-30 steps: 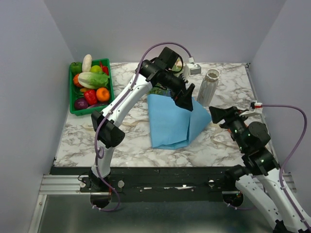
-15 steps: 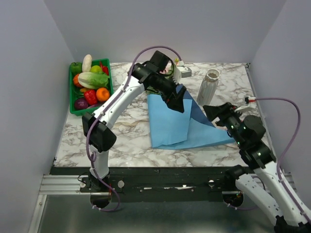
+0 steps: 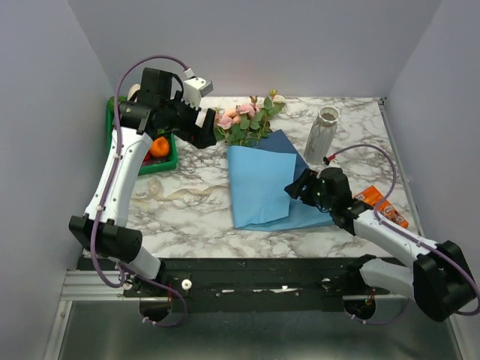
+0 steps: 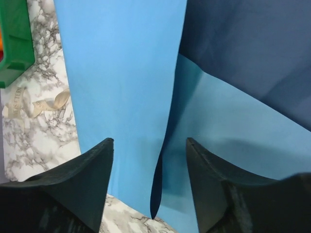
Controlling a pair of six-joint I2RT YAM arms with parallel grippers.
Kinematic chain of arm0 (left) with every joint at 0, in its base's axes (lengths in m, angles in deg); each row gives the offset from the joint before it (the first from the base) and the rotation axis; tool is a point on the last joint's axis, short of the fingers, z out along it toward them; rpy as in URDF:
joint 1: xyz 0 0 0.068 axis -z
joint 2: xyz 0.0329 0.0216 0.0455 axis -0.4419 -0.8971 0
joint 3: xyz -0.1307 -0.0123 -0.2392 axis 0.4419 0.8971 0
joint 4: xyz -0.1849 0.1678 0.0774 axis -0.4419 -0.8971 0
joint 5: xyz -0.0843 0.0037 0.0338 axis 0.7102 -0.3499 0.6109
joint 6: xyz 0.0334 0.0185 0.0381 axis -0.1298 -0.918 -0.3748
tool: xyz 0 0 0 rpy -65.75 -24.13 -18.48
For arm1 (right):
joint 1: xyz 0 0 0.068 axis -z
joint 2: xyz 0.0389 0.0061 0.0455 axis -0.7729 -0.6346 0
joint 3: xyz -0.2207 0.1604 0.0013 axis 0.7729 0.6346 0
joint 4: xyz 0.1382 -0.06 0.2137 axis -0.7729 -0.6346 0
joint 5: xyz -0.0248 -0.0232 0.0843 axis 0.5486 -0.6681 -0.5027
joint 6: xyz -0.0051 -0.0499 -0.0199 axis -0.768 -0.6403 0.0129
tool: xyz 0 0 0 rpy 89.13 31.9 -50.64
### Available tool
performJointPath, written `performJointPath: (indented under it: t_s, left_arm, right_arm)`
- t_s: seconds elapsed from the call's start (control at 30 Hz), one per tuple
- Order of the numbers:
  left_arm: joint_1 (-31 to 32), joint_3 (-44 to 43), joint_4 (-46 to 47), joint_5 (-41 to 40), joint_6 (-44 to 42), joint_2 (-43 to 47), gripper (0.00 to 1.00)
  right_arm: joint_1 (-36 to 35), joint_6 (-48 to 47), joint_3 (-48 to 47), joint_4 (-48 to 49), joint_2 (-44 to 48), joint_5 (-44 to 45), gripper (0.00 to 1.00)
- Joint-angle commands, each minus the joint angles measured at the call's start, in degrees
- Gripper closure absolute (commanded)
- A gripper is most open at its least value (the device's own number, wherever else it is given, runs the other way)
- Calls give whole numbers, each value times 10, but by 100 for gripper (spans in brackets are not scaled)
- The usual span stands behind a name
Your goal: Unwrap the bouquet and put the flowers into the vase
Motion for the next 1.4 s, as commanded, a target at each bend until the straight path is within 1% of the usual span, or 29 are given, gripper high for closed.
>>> performJointPath:
  t_s: [0.0, 0.03, 0.07, 0.13, 0.17, 0.23, 0.27, 0.33, 0.37, 0.43, 0.47, 0.53, 0.57, 0.63, 0.77, 0.8, 0.83, 0.9, 0.93, 1.0, 1.03, 1.07, 1.1, 1.13, 1.17, 1.27, 1.3, 1.37]
  left_arm:
    - [6, 57, 15, -50, -13, 66, 1]
    - [6, 66, 17, -50, -15, 72, 1]
    - [6, 75, 23, -50, -18, 77, 1]
    - [6, 99, 31, -58, -16, 94, 1]
    - [6, 104, 35, -59, -15, 99, 1]
    - [6, 113, 34, -54, -13, 107, 1]
    - [6, 115, 35, -54, -14, 110, 1]
    - [6, 123, 39, -54, -13, 118, 1]
    - [6, 126, 44, -56, -12, 119, 1]
    - [6, 132, 47, -56, -11, 115, 1]
    - [6, 133, 50, -52, -11, 113, 1]
    - [6, 133, 51, -42, -9, 107, 1]
    - [6, 131, 51, -29, -7, 106, 1]
    - [6, 128, 58, -23, 0, 109, 1]
    - [6, 141, 87, -45, 28, 121, 1]
    - [6, 157, 94, -64, 36, 132, 1]
    - [6, 166, 102, -79, 43, 138, 1]
    - [5, 192, 127, -108, 66, 161, 1]
    - [3, 198, 135, -147, 72, 171, 1]
    - [-4, 206, 148, -185, 85, 196, 1]
    - [-11, 206, 152, -228, 90, 204, 1]
    - [-14, 205, 155, -253, 91, 211, 1]
    - [-18, 198, 159, -277, 94, 223, 1]
    - [-21, 195, 160, -293, 95, 230, 1]
    - [-28, 190, 161, -328, 94, 236, 1]
    - [-32, 174, 159, -363, 83, 257, 1]
    - [-34, 166, 156, -370, 80, 261, 1]
    - [-37, 161, 143, -375, 72, 261, 1]
  right_arm:
    - [-23, 15, -5, 89, -65, -12, 36]
    - [-26, 18, -6, 104, -74, -13, 38]
    - [-32, 19, -7, 111, -85, -15, 44]
    - [-37, 19, -15, 116, -109, -12, 50]
    - [-44, 17, -17, 120, -114, -7, 56]
    - [-52, 7, -27, 120, -119, -2, 65]
    - [-64, 3, -32, 119, -116, 0, 74]
    - [-82, -15, -59, 107, -107, 25, 81]
    - [-107, -25, -75, 100, -99, 46, 85]
    - [-132, -55, -110, 73, -101, 60, 87]
    - [-153, -64, -152, 64, -112, 66, 86]
    - [-176, -89, -190, 45, -128, 76, 85]
    - [-197, -98, -224, 40, -137, 81, 83]
    - [-218, -120, -261, 21, -172, 88, 82]
    - [-276, -157, -337, 6, -243, 106, 79]
    - [-285, -169, -365, 4, -258, 104, 79]
    - [-293, -174, -383, -2, -291, 104, 78]
    - [-314, -184, -410, -4, -322, 99, 78]
    - [-320, -185, -439, -4, -356, 95, 78]
    - [-335, -186, -471, -4, -389, 83, 77]
    - [-341, -187, -501, -3, -403, 77, 76]
    - [-349, -187, -520, -1, -433, 71, 74]
    - [-353, -188, -538, 1, -448, 57, 64]
    - [-357, -189, -558, 1, -462, 48, 57]
    - [-364, -191, -600, 1, -477, 41, 53]
    - [-376, -198, -679, -13, -528, 20, 41]
    - [-377, -199, -695, -16, -549, 8, 37]
    - [-377, -200, -716, -17, -562, -9, 34]
